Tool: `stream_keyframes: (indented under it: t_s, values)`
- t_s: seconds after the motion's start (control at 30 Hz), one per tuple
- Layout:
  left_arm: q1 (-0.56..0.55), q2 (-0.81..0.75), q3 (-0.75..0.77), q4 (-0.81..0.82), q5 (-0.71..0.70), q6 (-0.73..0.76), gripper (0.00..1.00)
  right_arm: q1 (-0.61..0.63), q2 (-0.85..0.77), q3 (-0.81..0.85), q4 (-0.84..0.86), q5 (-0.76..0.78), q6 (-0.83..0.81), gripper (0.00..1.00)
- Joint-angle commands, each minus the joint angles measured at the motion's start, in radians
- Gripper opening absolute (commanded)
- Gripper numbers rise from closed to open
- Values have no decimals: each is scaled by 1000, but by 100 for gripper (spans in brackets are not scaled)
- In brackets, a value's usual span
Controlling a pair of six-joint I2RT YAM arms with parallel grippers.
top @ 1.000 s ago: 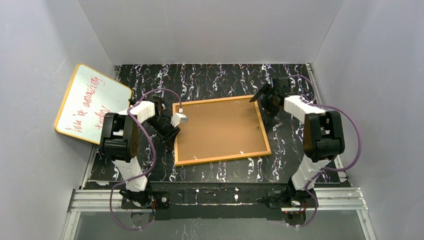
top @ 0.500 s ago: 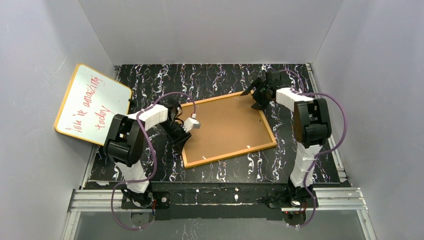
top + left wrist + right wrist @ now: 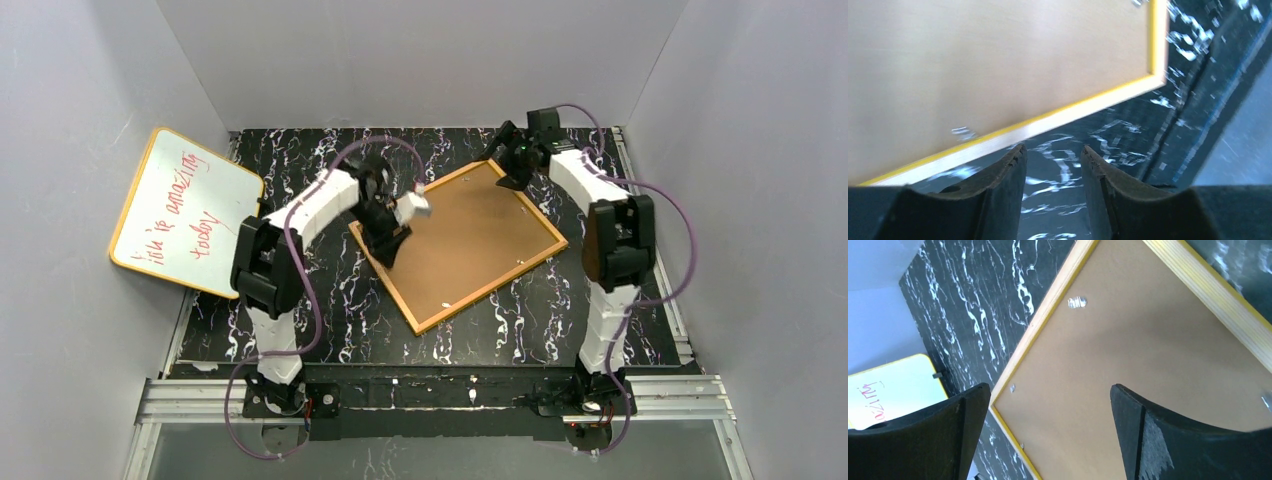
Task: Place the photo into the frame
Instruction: Adjust the photo frame at the center of the board.
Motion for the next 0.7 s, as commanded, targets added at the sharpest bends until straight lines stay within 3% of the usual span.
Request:
stream_keyframes:
  t_s: [0.0, 0.17, 0.27, 0.43, 0.67]
  values:
    - [176, 81, 289, -123, -15, 38, 43, -25, -284, -221, -66, 83, -13, 99]
    - [304, 316, 530, 120, -136, -187, 37, -25, -559, -576, -47, 90, 23, 99]
    - [326, 417, 591, 205, -172, -266, 36, -26, -693, -726, -62, 117, 30, 99]
    - [329, 493, 561, 258, -138, -315, 35, -32, -801, -895, -59, 112, 30, 99]
    - [329, 405, 357, 266, -79, -261, 32, -37, -746, -966, 34, 137, -5, 99]
